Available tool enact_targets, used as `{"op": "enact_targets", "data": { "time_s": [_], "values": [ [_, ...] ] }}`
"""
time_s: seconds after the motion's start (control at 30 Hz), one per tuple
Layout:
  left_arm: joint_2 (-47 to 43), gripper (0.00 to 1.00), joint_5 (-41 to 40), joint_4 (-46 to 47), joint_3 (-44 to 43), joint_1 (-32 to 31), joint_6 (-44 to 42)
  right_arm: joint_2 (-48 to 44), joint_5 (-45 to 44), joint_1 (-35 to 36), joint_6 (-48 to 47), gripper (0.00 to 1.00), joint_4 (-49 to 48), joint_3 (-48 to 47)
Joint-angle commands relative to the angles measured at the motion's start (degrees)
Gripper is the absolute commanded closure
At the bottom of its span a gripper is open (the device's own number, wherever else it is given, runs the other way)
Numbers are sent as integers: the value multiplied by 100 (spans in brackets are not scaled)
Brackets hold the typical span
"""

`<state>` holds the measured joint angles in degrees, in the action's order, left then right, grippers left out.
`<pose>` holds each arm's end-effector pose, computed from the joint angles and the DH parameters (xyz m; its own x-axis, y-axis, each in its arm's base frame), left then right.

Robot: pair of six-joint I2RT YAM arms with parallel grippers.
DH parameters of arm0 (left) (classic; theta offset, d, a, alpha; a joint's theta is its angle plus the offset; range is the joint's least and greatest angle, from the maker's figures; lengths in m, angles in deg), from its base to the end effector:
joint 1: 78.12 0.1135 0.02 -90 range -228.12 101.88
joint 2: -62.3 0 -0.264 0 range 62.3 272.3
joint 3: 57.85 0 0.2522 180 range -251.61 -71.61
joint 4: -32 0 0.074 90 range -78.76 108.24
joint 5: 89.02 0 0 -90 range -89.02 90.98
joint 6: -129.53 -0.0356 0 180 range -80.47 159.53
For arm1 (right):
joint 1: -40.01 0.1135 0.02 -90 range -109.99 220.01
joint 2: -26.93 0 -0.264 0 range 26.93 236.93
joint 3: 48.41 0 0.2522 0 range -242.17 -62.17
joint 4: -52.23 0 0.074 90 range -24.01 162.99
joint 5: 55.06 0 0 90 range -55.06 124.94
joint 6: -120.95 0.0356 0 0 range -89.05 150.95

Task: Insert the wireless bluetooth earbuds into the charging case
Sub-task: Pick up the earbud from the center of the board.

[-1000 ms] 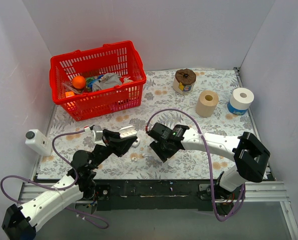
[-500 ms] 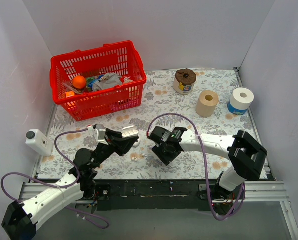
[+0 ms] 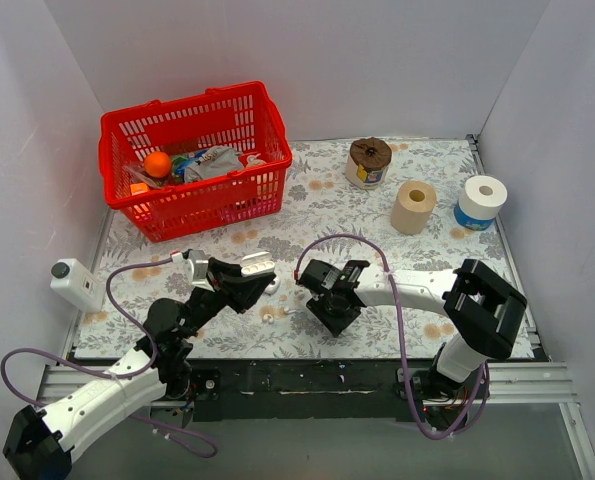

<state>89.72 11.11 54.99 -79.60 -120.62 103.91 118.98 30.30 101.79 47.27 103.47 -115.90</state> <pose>0.0995 -0.0997 0.2426 -0.6164 -0.6391 -0.4600 0.5390 0.0834 -0.8382 0.1376 0.2504 0.1664 -0.6841 -0.6824 -0.2575 -0.7050 0.7091 -0.0063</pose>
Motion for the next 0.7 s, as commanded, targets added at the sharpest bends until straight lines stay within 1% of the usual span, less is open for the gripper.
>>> {"op": "enact_targets", "data": {
  "time_s": [0.0,0.47,0.67],
  "values": [
    [-61,100,6,-28,-142,-13,13,-20,87,10,3,55,-135,82],
    [-114,100,-11,-37,-98,-13,66,138,104,1,12,60,-267,109],
    [-88,100,-2,16,-71,-13,92,129,104,1,47,68,-320,126]
  ]
}}
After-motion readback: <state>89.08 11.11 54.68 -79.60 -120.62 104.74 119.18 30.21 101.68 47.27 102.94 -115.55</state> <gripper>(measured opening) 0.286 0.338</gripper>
